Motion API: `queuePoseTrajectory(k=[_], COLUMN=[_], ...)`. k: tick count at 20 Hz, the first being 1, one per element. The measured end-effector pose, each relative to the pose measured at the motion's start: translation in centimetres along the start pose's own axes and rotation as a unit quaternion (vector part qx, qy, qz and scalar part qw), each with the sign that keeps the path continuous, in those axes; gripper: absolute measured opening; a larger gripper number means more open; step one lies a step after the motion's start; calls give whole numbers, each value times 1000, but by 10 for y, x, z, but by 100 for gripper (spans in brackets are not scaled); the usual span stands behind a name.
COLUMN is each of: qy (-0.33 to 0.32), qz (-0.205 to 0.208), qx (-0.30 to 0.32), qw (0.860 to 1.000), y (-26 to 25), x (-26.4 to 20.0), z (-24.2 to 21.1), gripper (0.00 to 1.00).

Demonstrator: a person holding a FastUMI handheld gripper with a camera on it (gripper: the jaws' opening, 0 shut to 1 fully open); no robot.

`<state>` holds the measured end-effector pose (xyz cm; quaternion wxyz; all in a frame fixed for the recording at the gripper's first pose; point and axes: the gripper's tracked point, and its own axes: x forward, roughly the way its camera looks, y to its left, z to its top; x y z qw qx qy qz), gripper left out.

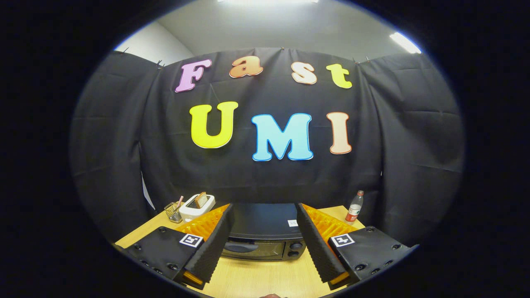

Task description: Open the toaster oven, put the food inside, and close the toaster oven door.

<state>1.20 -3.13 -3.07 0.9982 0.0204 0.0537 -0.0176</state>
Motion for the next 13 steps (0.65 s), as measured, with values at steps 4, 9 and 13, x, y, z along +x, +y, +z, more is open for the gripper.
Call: queuePoseTrajectory(k=[4,9,13], qy=[-5,-10,-6], qz=[-27,-25,-12], qx=[21,13,24], qw=[999,1000,1000], y=[-28,-28,-18], x=[-21,-22,-22], z=[-5,2,4], gripper=[96,98,98])
